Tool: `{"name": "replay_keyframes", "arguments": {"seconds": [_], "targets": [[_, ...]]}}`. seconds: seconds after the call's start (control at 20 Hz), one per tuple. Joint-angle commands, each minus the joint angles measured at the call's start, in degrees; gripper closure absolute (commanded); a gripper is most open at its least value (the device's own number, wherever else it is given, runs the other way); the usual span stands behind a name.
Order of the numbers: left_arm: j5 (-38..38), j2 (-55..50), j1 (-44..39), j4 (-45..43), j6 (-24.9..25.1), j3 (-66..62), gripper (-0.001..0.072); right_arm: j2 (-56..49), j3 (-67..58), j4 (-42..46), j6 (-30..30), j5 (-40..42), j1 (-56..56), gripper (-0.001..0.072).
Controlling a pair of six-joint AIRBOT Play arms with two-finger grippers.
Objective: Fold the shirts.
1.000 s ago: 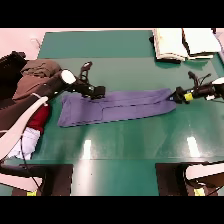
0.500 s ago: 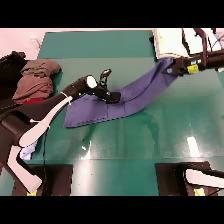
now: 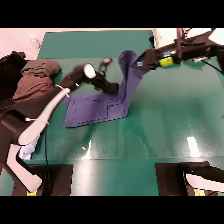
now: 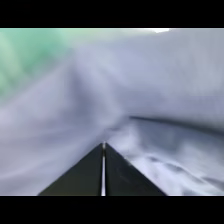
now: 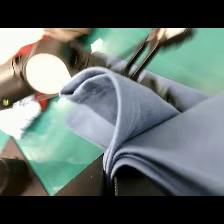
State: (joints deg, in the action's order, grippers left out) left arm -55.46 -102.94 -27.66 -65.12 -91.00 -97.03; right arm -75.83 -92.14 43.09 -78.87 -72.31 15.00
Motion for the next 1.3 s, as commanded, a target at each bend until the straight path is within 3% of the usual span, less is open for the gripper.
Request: {"name": "replay_keyframes", "arguments": {"seconds": [0.0,0.1,0.2,0.3,0.4,0.5,0.55,0.7,0.8,0.85,0.9,0.95,1.1,1.25], "targets": [[-7.3,6.3,8.5,-10.0,-2.5,-5.0,0.0684,-2.3,-0.3,-4.2,-0.7,8.9,8.2,0.0695],[-10.4,12.4,16.2,-11.1,-1.5,-7.5,0.0683,-5.5,-0.3,-7.5,0.8,15.3,14.3,0.0695],[-10.0,18.4,22.2,-11.4,-1.5,-8.2,0.0683,-10.5,-0.4,-13.3,6.2,24.2,21.8,0.0664],[-9.6,23.2,26.7,-11.5,-1.5,-8.2,0.0683,-15.6,-1.8,-19.7,13.6,30.6,27.5,0.0317],[-10.2,25.8,29.3,-11.5,-0.9,-8.1,0.0683,-19.2,-6.8,-16.6,14.6,28.0,28.8,0.0309],[-11.6,26.6,29.8,-11.5,0.1,-8.1,0.0683,-18.6,-9.1,-9.4,14.2,22.7,26.6,0.0389],[-12.4,26.6,29.5,-11.1,0.6,-8.1,0.0683,-17.2,-8.3,-4.9,12.6,20.8,24.7,0.0395],[-12.9,26.5,27.5,-11.0,1.5,-8.0,0.0684,-11.0,0.7,8.9,5.2,16.7,16.8,0.0395],[-12.7,26.5,25.4,-11.0,1.5,-7.9,0.0683,-7.0,9.6,13.2,1.1,15.1,10.4,0.0394],[-12.5,26.5,24.2,-11.0,1.5,-8.0,0.0683,-5.5,14.6,13.6,0.3,15.1,6.7,0.0359],[-12.4,26.5,22.9,-11.0,1.7,-8.0,0.0683,-5.1,18.8,13.1,-0.2,15.0,3.2,0.0179],[-12.2,26.5,21.7,-11.0,2.4,-8.0,0.0683,-5.5,21.9,11.9,-0.8,14.3,0.1,0.0097],[-11.4,26.4,18.7,-11.0,3.0,-7.9,0.0683,-10.6,26.7,3.8,-0.5,13.6,-5.2,0.0121],[-11.6,26.2,17.7,-10.6,3.0,-7.9,0.0683,-17.6,24.3,-2.2,1.0,13.9,-3.3,0.0133]]}}
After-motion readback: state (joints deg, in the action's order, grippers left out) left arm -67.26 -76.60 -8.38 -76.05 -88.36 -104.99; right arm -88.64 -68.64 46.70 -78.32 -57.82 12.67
